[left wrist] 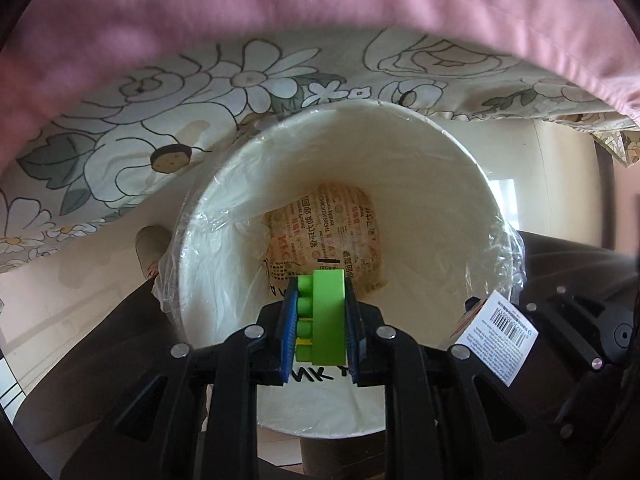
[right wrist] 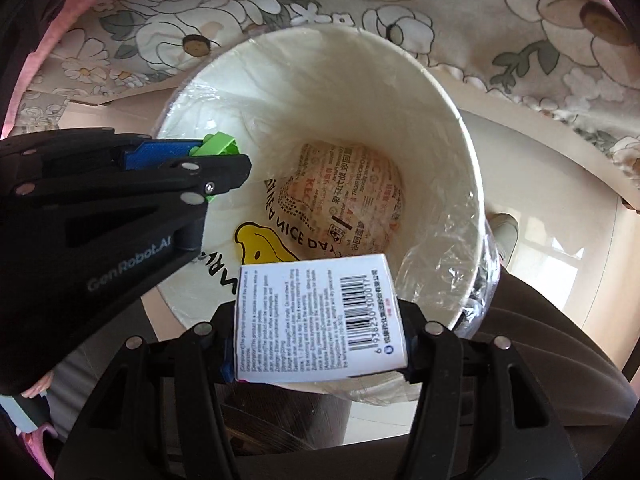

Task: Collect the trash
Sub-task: 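Open left gripper over the bin while right gripper releases the white carton, then move both open grippers back toward the remaining items on the bed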

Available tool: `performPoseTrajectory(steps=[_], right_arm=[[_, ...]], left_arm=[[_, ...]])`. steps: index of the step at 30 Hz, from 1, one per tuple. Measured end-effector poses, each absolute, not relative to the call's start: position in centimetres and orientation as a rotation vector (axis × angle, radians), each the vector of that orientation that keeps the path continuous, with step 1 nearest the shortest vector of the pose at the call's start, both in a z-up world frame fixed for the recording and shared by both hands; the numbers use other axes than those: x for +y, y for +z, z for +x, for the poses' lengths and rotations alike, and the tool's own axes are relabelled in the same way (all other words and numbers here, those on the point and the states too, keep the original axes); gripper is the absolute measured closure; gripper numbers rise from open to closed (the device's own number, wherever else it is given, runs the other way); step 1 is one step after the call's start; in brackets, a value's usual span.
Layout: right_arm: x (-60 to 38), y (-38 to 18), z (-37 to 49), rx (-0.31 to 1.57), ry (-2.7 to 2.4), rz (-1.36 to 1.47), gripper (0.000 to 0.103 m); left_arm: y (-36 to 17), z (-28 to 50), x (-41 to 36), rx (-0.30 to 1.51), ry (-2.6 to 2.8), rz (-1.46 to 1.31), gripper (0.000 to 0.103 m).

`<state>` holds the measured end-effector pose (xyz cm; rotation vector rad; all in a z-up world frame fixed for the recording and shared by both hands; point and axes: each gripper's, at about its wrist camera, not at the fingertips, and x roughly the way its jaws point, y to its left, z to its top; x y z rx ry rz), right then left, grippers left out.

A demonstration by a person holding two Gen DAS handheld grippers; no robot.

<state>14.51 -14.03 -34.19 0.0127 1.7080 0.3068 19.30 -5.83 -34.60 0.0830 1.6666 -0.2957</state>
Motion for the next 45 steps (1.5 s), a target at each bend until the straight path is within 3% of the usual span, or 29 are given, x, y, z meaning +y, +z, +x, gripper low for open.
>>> performPoseTrajectory(steps=[10,11,13,14,31,45], right_arm=[[-13.9,-38.0,15.2,1.741,0.285,0.029,0.042],[-14.0,-38.3,15.2,1.75,0.279,0.034,0.034],[-13.9,-38.5,15.2,1.752,0.264,0.029,0.031],[-13.9,-38.6,15.2,1.752,0.261,0.025,0.031],[-13.8,-37.5,14.5,1.714,0.258,-0.017,0.031],[-16.9,-26.6,13.0,1.558,0.219,-0.113,0.032]], left_arm=[[-37.9,19.4,-5.5,1.71,-0.313,0.033,0.079],[-37.9,19.4,-5.4,1.709,-0.309,0.04,0.07],[-38.0,19.4,-5.3,1.704,-0.293,0.042,0.053],[-38.3,19.4,-5.2,1.702,-0.289,0.036,0.049],[-36.7,17.9,-4.9,1.696,-0.288,0.137,0.049],[-23.9,14.9,-2.9,1.458,-0.323,0.335,0.049]])
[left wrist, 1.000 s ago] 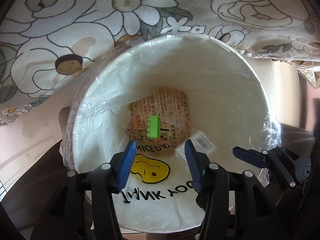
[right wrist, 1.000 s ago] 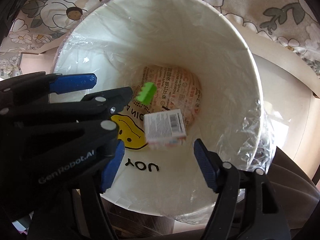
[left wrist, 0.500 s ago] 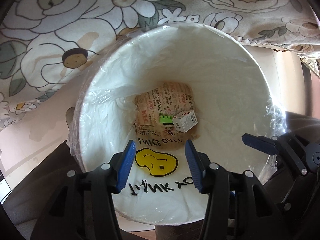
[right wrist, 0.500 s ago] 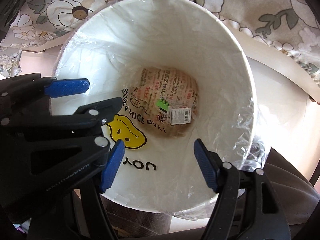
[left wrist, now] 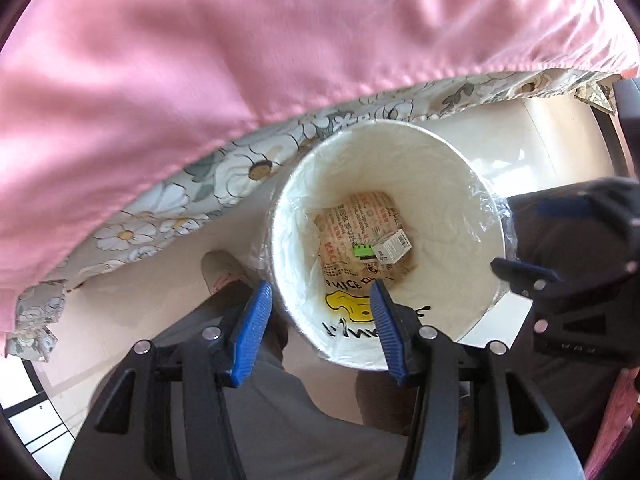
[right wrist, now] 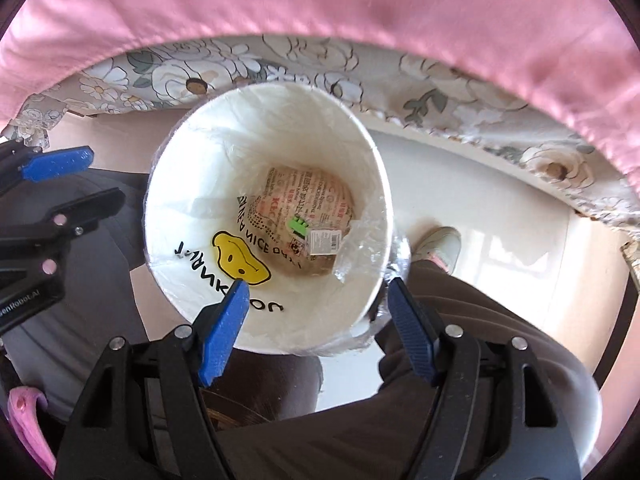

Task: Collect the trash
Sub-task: 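Move both open grippers back toward the remaining items on the bed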

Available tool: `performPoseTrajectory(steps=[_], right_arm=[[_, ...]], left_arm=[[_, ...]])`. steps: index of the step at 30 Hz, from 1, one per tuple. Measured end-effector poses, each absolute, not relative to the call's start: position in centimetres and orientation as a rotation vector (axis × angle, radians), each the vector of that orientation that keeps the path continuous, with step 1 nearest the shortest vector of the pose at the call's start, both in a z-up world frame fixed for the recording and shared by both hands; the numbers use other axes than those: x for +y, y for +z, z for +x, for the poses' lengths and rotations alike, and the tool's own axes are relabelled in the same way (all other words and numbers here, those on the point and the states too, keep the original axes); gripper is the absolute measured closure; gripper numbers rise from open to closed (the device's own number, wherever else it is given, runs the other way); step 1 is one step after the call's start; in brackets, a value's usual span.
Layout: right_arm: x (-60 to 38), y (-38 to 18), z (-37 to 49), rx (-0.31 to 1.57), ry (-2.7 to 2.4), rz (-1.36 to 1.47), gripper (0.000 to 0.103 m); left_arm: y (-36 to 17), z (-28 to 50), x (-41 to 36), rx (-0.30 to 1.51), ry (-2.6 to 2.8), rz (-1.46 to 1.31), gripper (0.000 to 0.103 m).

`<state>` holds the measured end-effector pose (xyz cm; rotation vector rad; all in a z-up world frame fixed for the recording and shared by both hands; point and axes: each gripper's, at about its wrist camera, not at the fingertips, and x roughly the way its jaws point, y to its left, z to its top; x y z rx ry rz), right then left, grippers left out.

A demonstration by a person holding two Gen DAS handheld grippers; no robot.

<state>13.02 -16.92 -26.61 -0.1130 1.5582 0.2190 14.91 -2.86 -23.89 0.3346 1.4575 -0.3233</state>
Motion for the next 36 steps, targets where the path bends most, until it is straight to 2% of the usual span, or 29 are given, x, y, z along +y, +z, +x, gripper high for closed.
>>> performPoseTrajectory(steps=[10,17,22,28,36], right_arm=[[-19.4,-11.4,15.5,1.315,0.215,-0.21,0.032],[-20.6,-1.1,20.7,1.177,0.187,-0.247,0.032],[-21.0,4.7,25.6,1.116,0.145,-0.247,0.032],[-21.6,7.6,33.0,1.109,0.094,-0.218,0.032],[-22.1,8.2,43.5,1.136,0.043,-0.12,0.029]], left_arm=[[-10.7,17.1,-2.0,1.223,-0.325,0.393,0.049],[-3.8,23.5,-1.9,1.116,-0.271,0.424,0.049],[-1.0,29.2,-1.8,1.088,-0.243,0.383,0.049],[0.3,35.5,-2.8,1.1,-0.241,0.338,0.049],[-0.6,42.6,-4.1,1.134,-0.274,0.321,0.049]])
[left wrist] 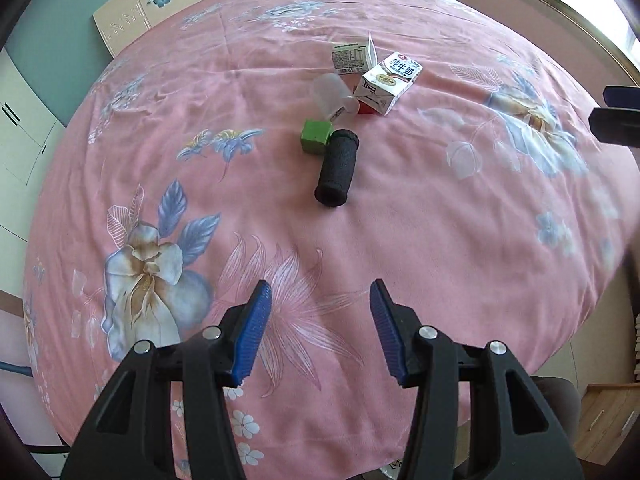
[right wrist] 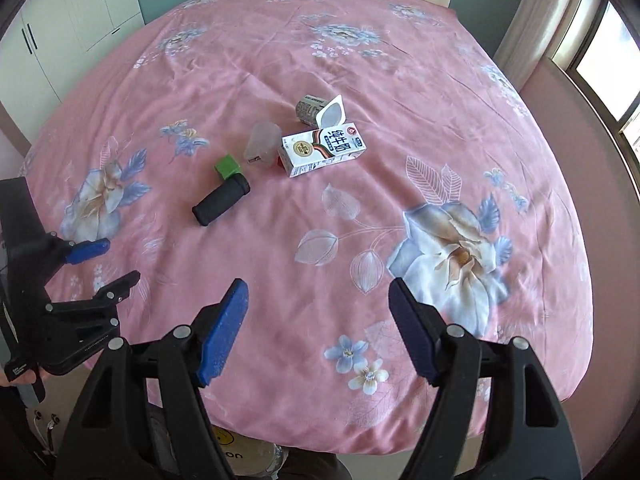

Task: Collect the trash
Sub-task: 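Move both open grippers back toward the remaining items on the bed, then grasp the black foam tube with left gripper while right gripper grasps the milk carton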

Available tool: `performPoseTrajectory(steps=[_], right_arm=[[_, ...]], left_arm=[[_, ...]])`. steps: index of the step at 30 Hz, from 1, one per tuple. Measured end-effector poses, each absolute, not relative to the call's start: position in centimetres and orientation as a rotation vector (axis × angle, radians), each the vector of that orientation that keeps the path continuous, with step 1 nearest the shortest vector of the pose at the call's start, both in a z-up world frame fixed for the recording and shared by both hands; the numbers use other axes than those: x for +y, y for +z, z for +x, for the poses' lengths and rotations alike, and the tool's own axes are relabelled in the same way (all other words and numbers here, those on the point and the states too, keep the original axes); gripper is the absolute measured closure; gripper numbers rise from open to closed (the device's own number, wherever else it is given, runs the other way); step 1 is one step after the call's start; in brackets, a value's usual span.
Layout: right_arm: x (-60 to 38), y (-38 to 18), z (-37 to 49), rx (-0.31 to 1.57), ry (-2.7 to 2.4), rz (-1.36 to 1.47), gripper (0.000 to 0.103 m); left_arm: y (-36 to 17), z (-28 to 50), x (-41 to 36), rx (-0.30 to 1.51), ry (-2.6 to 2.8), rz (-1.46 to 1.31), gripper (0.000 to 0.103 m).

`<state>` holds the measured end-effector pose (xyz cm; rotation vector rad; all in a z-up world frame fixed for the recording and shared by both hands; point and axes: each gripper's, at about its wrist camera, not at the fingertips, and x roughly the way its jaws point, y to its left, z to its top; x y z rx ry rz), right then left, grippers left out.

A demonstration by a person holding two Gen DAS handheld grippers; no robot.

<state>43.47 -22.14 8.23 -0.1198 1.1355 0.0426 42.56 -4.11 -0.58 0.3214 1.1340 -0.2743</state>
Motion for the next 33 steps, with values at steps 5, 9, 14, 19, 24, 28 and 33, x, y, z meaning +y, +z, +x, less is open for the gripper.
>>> performPoseTrajectory(steps=[5,9,14,19,24,28,33], right_arm=[[-22.6,6.3,50.3,1.182,0.002,-0.008,0.029],[-22.8,4.3,55.6,1.21,-0.037,0.094,0.029],[-23.4,0.9,61.4,1.245,-0.099,0.237,0.029],[-24.2,-3.1,65.4,1.281,-0.178,0.358,0.029],[-24.8,-6.4,67.8,1.312,-0.207,0.487,0.029],[-24.8,-8.6,68.9,1.345,-0.201,0.516,0.044],[-24.7,-8.0,68.8,1.329,-0.162,0.405,0.051]], left_arm=[[-1.8,46.0,-5.4,1.134,-0.294,0.317,0.044],[-3.2,48.5,-6.4,1.132,-0.311,0.325,0.044],[-5.3,50.8,-7.3,1.115,-0.306,0.351,0.044],[-7.2,52.9,-8.1,1.119,-0.328,0.353,0.044],[-8.8,54.5,-9.2,1.136,-0.319,0.366,0.046],[-10.1,55.5,-9.8,1.171,-0.322,0.335,0.067],[-10.0,55.2,-9.6,1.16,-0.331,0.313,0.068]])
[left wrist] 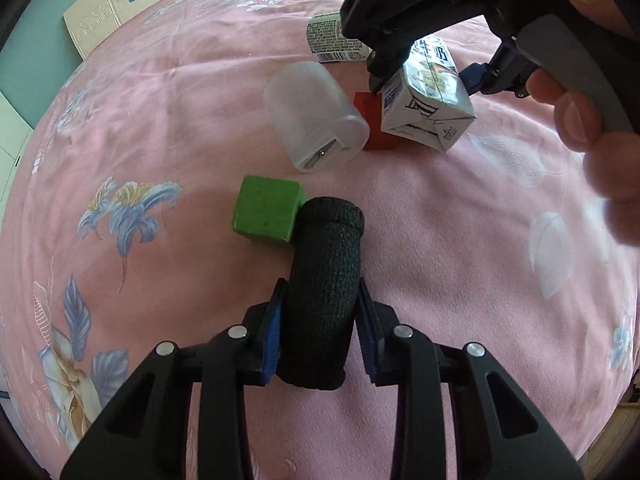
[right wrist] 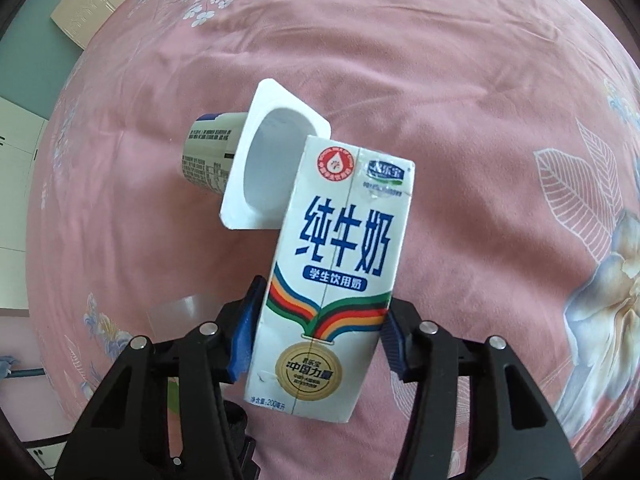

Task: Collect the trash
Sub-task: 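Grasp the black foam tube with left gripper while right gripper grasps the milk carton, then carry the black foam tube and milk carton to the white bin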

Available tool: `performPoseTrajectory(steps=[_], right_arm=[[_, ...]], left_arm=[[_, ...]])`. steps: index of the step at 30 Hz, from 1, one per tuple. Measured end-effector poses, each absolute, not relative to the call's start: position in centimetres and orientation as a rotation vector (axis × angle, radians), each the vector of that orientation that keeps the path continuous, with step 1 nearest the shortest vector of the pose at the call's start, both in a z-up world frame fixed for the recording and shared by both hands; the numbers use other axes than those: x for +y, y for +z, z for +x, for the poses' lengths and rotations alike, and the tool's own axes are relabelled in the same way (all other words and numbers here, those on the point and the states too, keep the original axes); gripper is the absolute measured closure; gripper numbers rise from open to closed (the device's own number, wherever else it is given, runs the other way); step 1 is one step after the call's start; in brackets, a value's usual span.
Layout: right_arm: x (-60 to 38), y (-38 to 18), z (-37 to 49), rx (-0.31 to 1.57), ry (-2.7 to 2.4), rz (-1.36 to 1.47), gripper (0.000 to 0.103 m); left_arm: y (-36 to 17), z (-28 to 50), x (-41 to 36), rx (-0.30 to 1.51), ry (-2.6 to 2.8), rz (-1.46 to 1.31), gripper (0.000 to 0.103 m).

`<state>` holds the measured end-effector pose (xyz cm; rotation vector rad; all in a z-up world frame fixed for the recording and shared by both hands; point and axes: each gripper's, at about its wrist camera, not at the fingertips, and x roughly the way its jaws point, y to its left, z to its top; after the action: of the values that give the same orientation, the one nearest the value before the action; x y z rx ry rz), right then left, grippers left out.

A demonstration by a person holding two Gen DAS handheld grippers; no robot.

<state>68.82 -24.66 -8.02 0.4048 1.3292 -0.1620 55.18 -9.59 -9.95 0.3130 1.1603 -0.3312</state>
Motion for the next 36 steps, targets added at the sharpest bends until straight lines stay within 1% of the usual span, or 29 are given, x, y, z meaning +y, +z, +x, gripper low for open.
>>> performPoseTrajectory(steps=[2,7,14,17,27,32,36], right_arm=[[-24.8,-7.2,68.4,1.313,-0.162,0.349,0.054],[-25.4,-4.2,66.1,1.264,-0.118,0.273,0.055],[-25.4,3.0,60.5,1.171,-0.055,0.177,0.055],[-25.3,7.6,57.4,1.115,-0.026,0.161,0.055],[-24.6,23.6,43.9,0.898,0.026,0.018,0.055],[-23.3,29.4,36.8,0.802,0.043,-0.077,0.055],[-22.3,32.4,31.9,0.753,0.053,-0.146,0.055]], left_arm=[[-9.7,55.0,-9.2,1.17,-0.332,0.299,0.069],[-7.7,53.5,-8.5,1.15,-0.303,0.301,0.069],[-2.1,50.5,-7.2,1.117,-0.21,0.29,0.069],[1.9,49.1,-6.9,1.084,-0.199,0.255,0.069],[17.4,40.5,-7.4,0.856,-0.153,0.275,0.069],[23.0,36.2,-6.7,0.772,-0.123,0.288,0.069],[26.3,32.7,-6.2,0.715,-0.1,0.321,0.069]])
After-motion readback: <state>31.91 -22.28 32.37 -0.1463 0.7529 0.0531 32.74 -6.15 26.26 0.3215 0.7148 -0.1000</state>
